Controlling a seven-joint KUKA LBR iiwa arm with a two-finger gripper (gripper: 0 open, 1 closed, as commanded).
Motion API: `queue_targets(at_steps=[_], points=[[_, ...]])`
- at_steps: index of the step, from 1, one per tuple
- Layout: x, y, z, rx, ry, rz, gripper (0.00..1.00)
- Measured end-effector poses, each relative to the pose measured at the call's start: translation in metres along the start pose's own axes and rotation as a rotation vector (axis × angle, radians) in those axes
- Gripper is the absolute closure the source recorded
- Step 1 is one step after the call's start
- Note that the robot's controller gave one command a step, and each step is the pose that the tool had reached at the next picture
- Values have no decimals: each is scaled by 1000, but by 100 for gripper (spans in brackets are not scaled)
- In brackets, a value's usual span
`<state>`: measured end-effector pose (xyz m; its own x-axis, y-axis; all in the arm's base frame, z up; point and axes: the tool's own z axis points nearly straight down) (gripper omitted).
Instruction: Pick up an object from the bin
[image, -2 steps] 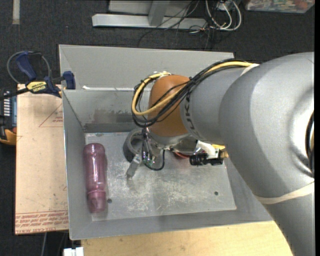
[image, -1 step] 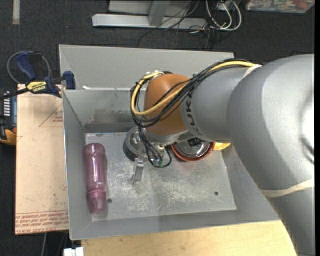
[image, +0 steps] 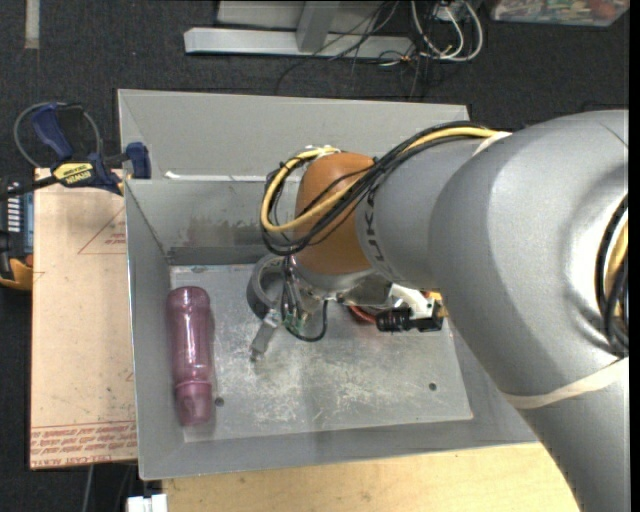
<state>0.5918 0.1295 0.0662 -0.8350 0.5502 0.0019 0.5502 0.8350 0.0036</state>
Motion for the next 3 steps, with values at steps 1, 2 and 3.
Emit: queue_targets(at_steps=[1, 2, 3], points=[[-3, 9, -3, 0, -3, -459, 0], [-1, 3, -2, -5, -5, -15, 100], [-1, 3, -2, -5, -5, -16, 100]])
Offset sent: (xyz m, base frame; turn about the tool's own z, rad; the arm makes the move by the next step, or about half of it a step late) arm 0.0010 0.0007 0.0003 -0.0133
